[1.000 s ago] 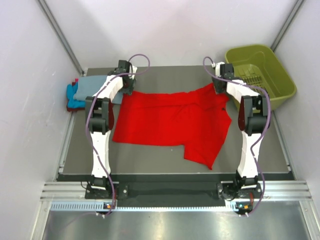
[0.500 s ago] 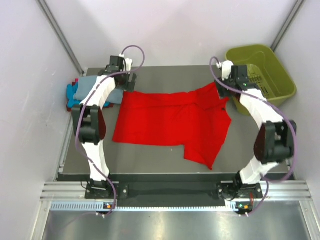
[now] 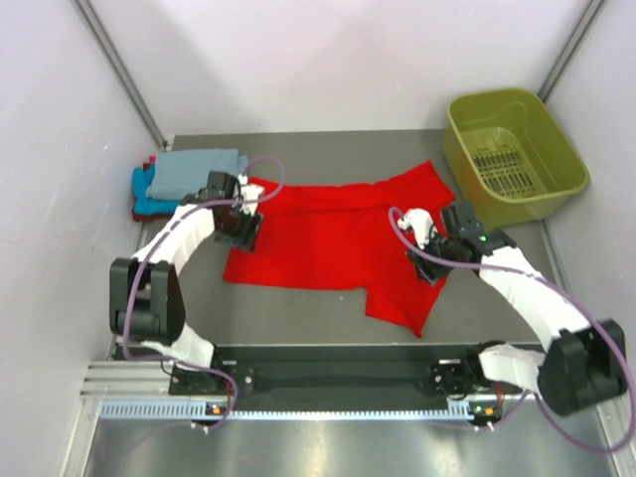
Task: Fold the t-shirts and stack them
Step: Fold the tshirt
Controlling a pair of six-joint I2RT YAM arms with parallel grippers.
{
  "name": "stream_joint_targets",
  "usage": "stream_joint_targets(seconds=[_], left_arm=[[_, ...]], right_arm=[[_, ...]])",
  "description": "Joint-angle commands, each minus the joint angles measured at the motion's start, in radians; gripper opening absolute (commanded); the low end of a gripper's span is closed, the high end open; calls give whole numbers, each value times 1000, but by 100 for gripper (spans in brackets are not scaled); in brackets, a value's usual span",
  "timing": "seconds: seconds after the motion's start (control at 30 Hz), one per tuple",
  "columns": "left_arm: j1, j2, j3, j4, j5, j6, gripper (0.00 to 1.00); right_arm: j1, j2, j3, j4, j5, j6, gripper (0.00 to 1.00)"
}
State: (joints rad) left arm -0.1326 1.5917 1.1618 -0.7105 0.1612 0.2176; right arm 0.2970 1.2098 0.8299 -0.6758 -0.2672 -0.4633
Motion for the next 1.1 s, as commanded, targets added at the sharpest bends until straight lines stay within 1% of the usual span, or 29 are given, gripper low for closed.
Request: stream_joint_targets(seconds=[0.0,0.07,0.13,0.17,0.27,0.3,0.37,0.43,0.53,0.63,0.67,0.7,0.77,0.93,1.07], left_arm=[[1,-111,-53,-27,9,72,60],[1,-137,-60,-52,6,75,61],[1,-154,-53,-72,-5,71,60],[1,-179,-54,-76,-8,68,60],[1,-223,-73,-79,-20,69,61],[2,-233,-77,-81,-22,72,60],[2,-248,-89,-78,-32,72,60],[8,-254,-99,-76,-38,75,60],[13,-256,-96,-75,-60,81,61],[17,-256,-82,-75,-78,85,61],[19,-253,-80,-72,-83,86,61],[24,-253,-80,-69,-89,88,61],[33,-248,-82,-66,-91,86,61],[45,-237,-90,-58,-98,88,61],[47,-217,-70,-61,-103,92,61]], right_arm=[[19,-95,5,-76,-81,-80,48],[27,-98,14,-137,-134,-130,46],[47,-108,38,-148,-153,-124,47],[57,-102,63,-181,-197,-139,47],[85,-73,84,-229,-277,-176,51],[108,-63,84,-226,-276,-176,52],[140,-32,72,-213,-261,-175,52],[201,-18,57,-191,-227,-167,54],[267,2,18,-168,-152,-193,53],[312,58,20,-192,-60,-235,51],[318,77,24,-230,-56,-242,50],[326,88,25,-241,-55,-244,47],[343,102,8,-257,-44,-255,46],[398,70,-20,-266,-20,-268,46],[409,89,-14,-283,-30,-279,46]])
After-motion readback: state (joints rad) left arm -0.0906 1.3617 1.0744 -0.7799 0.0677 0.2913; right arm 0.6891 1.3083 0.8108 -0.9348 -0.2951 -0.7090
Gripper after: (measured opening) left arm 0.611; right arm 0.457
